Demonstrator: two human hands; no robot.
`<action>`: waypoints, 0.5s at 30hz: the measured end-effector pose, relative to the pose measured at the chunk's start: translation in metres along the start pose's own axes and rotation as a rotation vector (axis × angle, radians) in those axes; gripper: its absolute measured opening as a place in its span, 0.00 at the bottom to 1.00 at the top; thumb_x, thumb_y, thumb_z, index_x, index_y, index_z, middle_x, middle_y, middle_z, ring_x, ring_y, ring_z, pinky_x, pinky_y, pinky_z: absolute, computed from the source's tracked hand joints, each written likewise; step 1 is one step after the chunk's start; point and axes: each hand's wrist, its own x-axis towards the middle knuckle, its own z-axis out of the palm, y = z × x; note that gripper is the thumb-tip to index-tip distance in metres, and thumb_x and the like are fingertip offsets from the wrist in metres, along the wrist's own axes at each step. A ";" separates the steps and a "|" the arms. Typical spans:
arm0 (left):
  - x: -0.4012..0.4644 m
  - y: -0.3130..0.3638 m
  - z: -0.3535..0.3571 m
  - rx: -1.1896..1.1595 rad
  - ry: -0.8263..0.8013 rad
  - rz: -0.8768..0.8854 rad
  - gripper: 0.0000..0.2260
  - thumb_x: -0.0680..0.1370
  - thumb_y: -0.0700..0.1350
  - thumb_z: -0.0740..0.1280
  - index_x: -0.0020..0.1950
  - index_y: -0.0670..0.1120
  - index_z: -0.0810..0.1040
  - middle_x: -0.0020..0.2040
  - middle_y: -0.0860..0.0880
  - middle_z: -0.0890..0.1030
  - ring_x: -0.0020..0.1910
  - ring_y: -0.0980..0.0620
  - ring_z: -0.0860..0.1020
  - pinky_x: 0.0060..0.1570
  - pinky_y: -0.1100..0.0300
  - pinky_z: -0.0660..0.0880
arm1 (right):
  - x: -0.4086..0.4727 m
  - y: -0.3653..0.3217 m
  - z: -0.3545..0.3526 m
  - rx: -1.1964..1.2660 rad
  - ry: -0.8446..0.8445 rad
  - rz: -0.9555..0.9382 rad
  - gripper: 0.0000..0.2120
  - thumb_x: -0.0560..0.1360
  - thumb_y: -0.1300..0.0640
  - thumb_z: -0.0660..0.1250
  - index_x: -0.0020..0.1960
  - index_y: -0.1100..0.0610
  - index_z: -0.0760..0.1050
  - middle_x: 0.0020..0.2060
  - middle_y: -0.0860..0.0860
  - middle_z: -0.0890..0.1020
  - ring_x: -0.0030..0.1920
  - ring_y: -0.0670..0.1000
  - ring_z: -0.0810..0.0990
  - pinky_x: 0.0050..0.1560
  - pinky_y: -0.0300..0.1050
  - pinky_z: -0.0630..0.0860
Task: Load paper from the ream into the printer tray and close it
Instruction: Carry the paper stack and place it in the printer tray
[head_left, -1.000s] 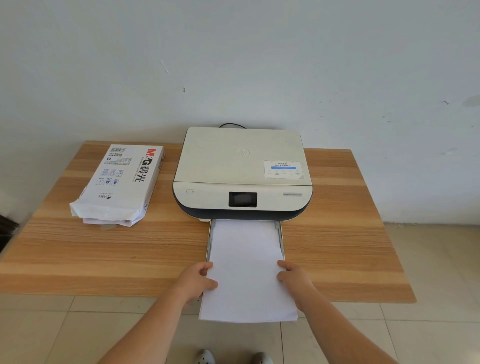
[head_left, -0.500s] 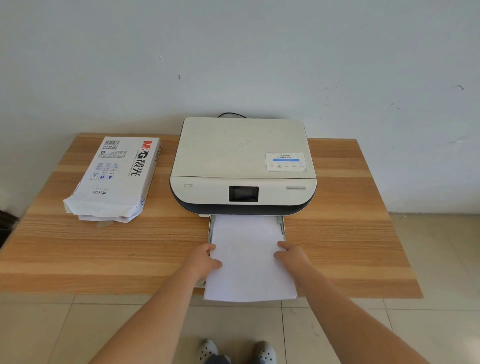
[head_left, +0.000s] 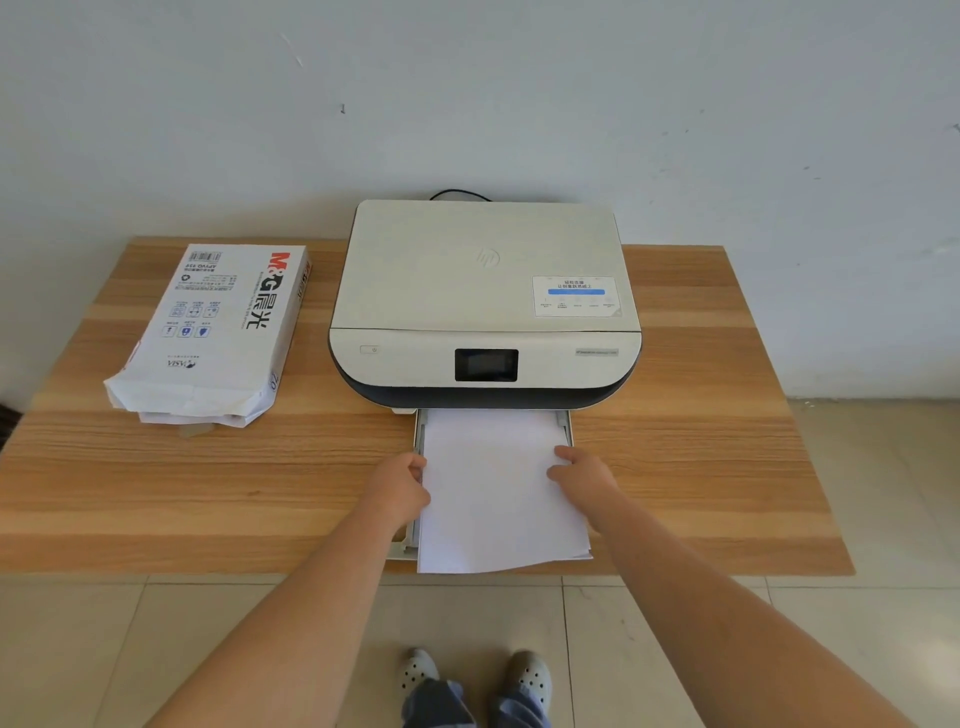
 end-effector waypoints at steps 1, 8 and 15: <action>0.001 0.000 0.000 0.004 0.008 -0.001 0.24 0.72 0.30 0.68 0.66 0.45 0.73 0.54 0.48 0.76 0.52 0.51 0.75 0.47 0.61 0.72 | 0.000 -0.001 0.000 0.003 -0.001 -0.001 0.23 0.78 0.60 0.61 0.72 0.53 0.67 0.50 0.54 0.75 0.44 0.54 0.77 0.53 0.50 0.78; 0.010 0.004 0.002 0.024 0.109 0.021 0.23 0.72 0.31 0.68 0.65 0.45 0.73 0.51 0.47 0.78 0.47 0.50 0.76 0.35 0.64 0.70 | 0.006 -0.005 0.000 0.024 0.031 -0.018 0.22 0.78 0.59 0.60 0.72 0.51 0.68 0.45 0.51 0.75 0.38 0.50 0.74 0.44 0.45 0.75; 0.013 0.005 0.008 0.038 0.182 0.061 0.20 0.73 0.32 0.69 0.63 0.45 0.74 0.51 0.45 0.77 0.44 0.51 0.75 0.31 0.67 0.67 | 0.007 -0.002 0.002 0.016 0.075 -0.052 0.21 0.78 0.60 0.61 0.70 0.52 0.69 0.51 0.54 0.76 0.44 0.52 0.78 0.41 0.41 0.74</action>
